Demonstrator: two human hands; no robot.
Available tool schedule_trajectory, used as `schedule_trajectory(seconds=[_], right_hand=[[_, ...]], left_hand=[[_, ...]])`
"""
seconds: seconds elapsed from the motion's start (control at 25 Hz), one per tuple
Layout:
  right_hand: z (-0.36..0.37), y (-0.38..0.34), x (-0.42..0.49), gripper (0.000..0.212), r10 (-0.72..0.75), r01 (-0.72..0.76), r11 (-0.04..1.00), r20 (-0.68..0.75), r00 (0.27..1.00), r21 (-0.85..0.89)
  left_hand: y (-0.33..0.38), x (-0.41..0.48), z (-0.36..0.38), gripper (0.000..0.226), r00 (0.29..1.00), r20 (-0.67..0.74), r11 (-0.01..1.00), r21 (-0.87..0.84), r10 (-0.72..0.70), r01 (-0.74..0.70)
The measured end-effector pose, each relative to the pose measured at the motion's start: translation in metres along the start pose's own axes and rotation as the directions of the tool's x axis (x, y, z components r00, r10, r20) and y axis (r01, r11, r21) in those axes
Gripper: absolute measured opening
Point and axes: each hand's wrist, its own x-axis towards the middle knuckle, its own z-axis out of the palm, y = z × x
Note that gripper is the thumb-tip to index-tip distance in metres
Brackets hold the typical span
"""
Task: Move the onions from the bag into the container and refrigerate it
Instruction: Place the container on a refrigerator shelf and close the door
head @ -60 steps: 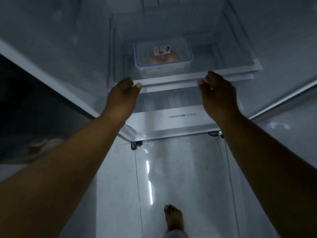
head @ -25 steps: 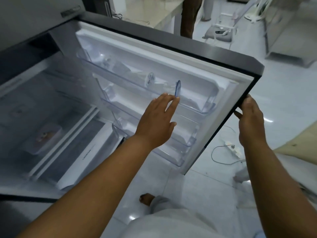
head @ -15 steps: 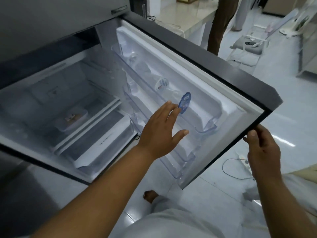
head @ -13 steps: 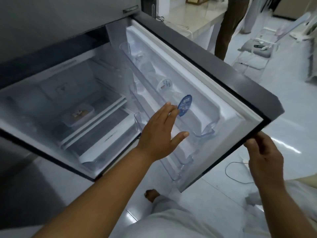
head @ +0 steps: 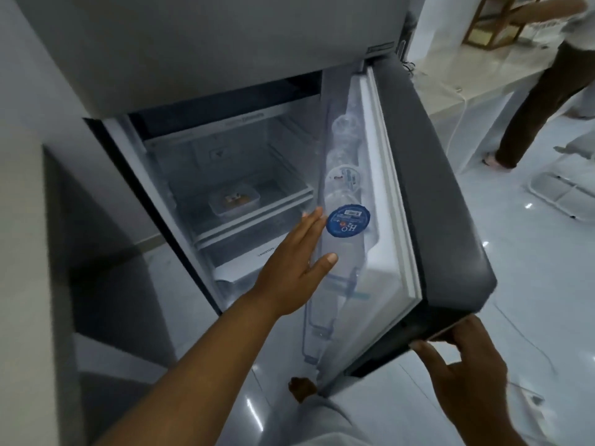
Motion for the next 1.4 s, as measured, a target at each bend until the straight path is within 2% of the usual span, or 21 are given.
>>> schedule_trajectory(seconds=[0.12,0.28,0.4,0.52,0.56,0.64,0.76,0.92,1.12,1.4], right_hand=[[0.024,-0.022,0.003,0.058,-0.063,0.067,0.997,0.115,0.991,-0.034],[0.062,-0.055,0.020,0.072,-0.134,0.125,0.990,0.179,0.975,0.060],[0.086,-0.084,0.058,0.088,-0.305,0.278,0.948,0.194,0.932,0.154],[0.109,-0.118,0.111,0.091,-0.470,0.447,0.877,0.130,0.873,0.174],[0.116,-0.128,0.130,0.090,-0.523,0.505,0.848,0.101,0.846,0.161],[0.130,-0.149,0.169,0.087,-0.626,0.620,0.779,0.063,0.777,0.098],[0.157,-0.178,0.210,0.074,-0.722,0.726,0.687,0.114,0.683,0.003],[0.199,-0.207,0.229,0.071,-0.762,0.772,0.635,0.138,0.633,-0.034],[0.238,-0.234,0.245,0.077,-0.756,0.766,0.640,0.134,0.641,-0.058],[0.275,-0.237,0.254,0.092,-0.764,0.787,0.616,0.225,0.605,-0.026]], left_hand=[[-0.014,-0.015,-0.019,0.060,0.993,-0.084,0.997,-0.032,-0.078,0.075],[-0.035,-0.028,-0.051,0.056,0.964,-0.201,0.984,-0.009,-0.174,0.176],[-0.050,-0.040,-0.073,0.056,0.921,-0.300,0.969,-0.105,-0.247,0.226],[-0.066,-0.054,-0.092,0.052,0.865,-0.402,0.948,-0.231,-0.299,0.220],[-0.071,-0.058,-0.097,0.051,0.844,-0.426,0.934,-0.281,-0.326,0.219],[-0.079,-0.064,-0.104,0.053,0.756,-0.448,0.854,-0.441,-0.476,0.276],[-0.097,-0.069,-0.109,0.064,0.624,-0.455,0.747,-0.567,-0.635,0.346],[-0.117,-0.061,-0.118,0.087,0.518,-0.495,0.705,-0.602,-0.698,0.374],[-0.132,-0.025,-0.146,0.068,0.423,-0.423,0.589,-0.680,-0.801,0.437],[-0.148,0.012,-0.171,0.063,0.434,-0.425,0.600,-0.660,-0.794,0.453]])
